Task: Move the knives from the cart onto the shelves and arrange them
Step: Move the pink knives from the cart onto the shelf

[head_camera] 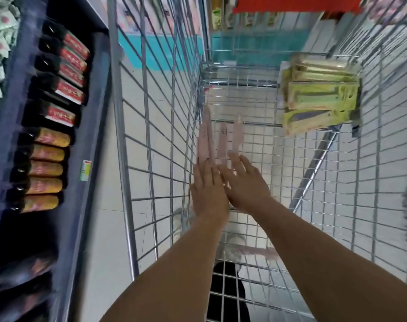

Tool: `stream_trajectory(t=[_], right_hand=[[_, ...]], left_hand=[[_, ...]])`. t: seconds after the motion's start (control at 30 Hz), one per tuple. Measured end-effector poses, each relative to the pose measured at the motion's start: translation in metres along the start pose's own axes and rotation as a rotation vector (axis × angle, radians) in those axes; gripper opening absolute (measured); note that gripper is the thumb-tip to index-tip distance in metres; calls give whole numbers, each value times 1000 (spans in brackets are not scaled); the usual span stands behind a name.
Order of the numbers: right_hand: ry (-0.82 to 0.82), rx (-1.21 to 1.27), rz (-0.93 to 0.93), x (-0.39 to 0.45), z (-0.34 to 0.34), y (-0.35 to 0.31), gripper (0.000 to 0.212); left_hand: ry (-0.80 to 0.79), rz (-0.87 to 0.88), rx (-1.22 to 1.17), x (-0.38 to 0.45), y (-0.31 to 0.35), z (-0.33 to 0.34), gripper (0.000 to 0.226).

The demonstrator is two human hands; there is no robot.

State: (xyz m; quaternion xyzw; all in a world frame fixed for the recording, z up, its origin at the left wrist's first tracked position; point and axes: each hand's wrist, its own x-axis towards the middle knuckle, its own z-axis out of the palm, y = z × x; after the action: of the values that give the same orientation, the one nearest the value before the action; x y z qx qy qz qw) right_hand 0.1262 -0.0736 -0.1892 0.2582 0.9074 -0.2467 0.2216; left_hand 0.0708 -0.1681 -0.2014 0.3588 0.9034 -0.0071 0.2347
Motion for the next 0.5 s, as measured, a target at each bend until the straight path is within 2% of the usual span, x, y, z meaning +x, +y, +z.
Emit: stream_trajectory(t=[0.13,0.23,0.3,0.37,0.4,0.47,0.5], right_hand=[[89,15,28,-6,6,17,58],[132,49,48,-10,1,28,50],[257,8,17,-15,-6,28,46],[377,-29,19,-15,-7,27,49],[353,21,71,-15,-9,24,52],[313,157,187,-8,-5,22,54],[326,179,214,-4,-2,23,54]], left_hand=[[6,48,-118,-7,13,-6,69],[15,124,-191,-9,18,-13,65],[71,135,-267,-8,22,-19,62],[168,21,-281,-2,23,-22,64],[187,-77,-285,2,22,-23,69],[111,-241,-290,8,20,-21,76],[70,-269,-273,9,20,-20,78]])
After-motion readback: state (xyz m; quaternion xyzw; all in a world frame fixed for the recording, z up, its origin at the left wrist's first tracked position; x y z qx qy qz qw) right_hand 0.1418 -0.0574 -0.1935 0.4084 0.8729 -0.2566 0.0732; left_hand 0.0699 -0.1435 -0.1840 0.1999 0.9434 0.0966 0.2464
